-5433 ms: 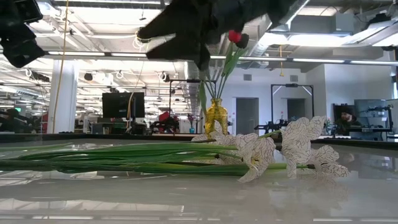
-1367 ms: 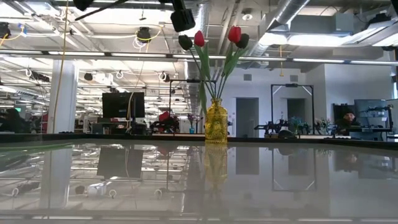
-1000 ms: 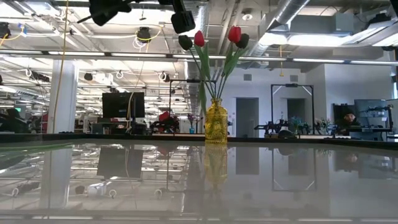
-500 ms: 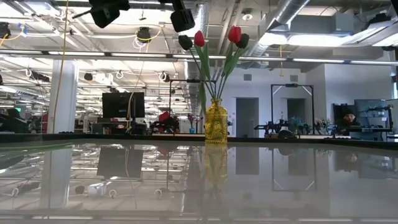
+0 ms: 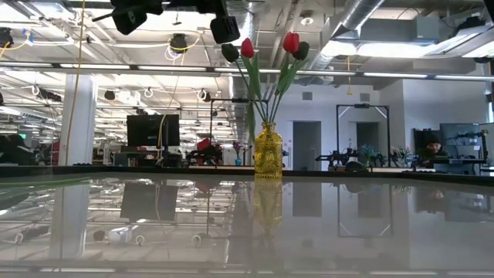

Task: Sort flowers into vase by color
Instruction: Put the white flowers into the transparent vase

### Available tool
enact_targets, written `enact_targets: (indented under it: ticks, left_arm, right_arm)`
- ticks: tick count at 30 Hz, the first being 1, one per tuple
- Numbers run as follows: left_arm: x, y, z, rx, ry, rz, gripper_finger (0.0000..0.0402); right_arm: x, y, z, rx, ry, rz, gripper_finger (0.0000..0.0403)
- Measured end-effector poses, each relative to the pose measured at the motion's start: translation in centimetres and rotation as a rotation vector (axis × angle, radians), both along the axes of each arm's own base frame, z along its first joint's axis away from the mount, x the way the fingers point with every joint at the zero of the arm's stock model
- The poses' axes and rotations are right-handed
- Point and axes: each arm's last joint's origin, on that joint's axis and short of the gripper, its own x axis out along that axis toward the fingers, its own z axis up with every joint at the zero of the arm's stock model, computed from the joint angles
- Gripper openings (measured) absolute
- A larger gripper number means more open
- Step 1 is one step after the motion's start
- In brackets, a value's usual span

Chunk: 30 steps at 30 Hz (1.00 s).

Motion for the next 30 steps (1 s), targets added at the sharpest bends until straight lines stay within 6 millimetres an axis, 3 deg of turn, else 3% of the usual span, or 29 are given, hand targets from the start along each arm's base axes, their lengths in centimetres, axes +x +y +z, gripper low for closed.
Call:
enact_targets:
  ticks: [7, 14, 18, 21, 27, 30]
  left_arm:
    - [-0.1, 0.7, 0.1, 0.014, -0.006, 0.032, 0.0001]
    - [-1.6, 1.2, 1.1, 0.140, -0.075, 0.111, 0.0001]
    - [-2.8, 1.0, 2.2, 0.188, -0.160, 0.100, 0.0001]
    - [-3.8, 0.8, 2.7, 0.246, -0.200, 0.071, 0.0001]
    - [-4.8, 0.2, 2.9, 0.313, -0.315, 0.001, 0.0000]
    - [-4.9, 0.1, 2.6, 0.324, -0.338, -0.034, 0.0003]
  right_arm:
    - [0.0, 0.3, 0.0, 0.106, -0.049, 0.048, 0.0198]
    - [-0.2, 0.7, -1.1, 0.644, -0.208, -0.004, 0.0241]
    - [-0.2, -1.7, -2.4, 0.953, -0.203, -0.076, 0.0237]
    - [0.1, -4.4, -2.8, 1.183, -0.172, -0.038, 0.0227]
    - [0.7, -11.0, -1.6, 1.722, -0.156, 0.308, 0.0207]
    - [0.8, -12.3, -0.1, 1.872, -0.207, 0.519, 0.0201]
